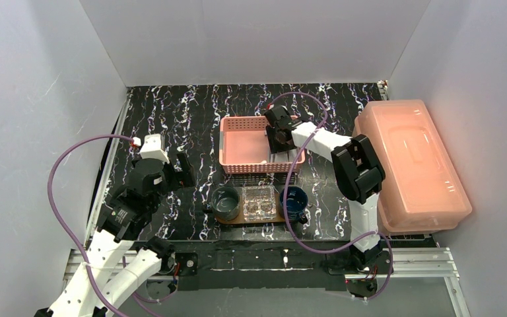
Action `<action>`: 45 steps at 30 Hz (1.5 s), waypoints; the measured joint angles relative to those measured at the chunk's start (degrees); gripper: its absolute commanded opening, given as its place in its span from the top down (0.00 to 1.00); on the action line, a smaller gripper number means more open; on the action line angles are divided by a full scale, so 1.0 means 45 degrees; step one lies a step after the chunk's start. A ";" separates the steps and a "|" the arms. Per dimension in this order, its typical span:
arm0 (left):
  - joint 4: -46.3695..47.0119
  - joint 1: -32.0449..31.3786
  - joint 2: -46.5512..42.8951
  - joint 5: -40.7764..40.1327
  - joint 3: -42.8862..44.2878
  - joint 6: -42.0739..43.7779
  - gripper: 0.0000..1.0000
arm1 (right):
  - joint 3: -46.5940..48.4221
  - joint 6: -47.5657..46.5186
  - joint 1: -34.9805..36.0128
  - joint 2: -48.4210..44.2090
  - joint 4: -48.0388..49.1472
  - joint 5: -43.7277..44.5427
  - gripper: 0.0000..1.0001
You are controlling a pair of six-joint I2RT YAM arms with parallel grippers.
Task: Prepare toiletry sets of a toothbrush and toothpaste on the tray
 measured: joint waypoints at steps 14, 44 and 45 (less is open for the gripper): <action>0.0000 0.0068 0.0024 0.0000 0.0000 0.0000 0.01 | 0.0015 0.0083 -0.0155 0.0214 0.0437 -0.0194 0.87; 0.0000 0.0078 0.1054 0.0622 0.0000 0.0034 0.01 | -0.0243 -0.0661 -0.0155 -0.2647 -0.0175 -0.0753 0.99; -0.0005 0.0083 0.1117 0.0704 0.0000 0.0049 0.01 | -0.0316 -0.0724 -0.0155 -0.2856 -0.0175 -0.0855 0.99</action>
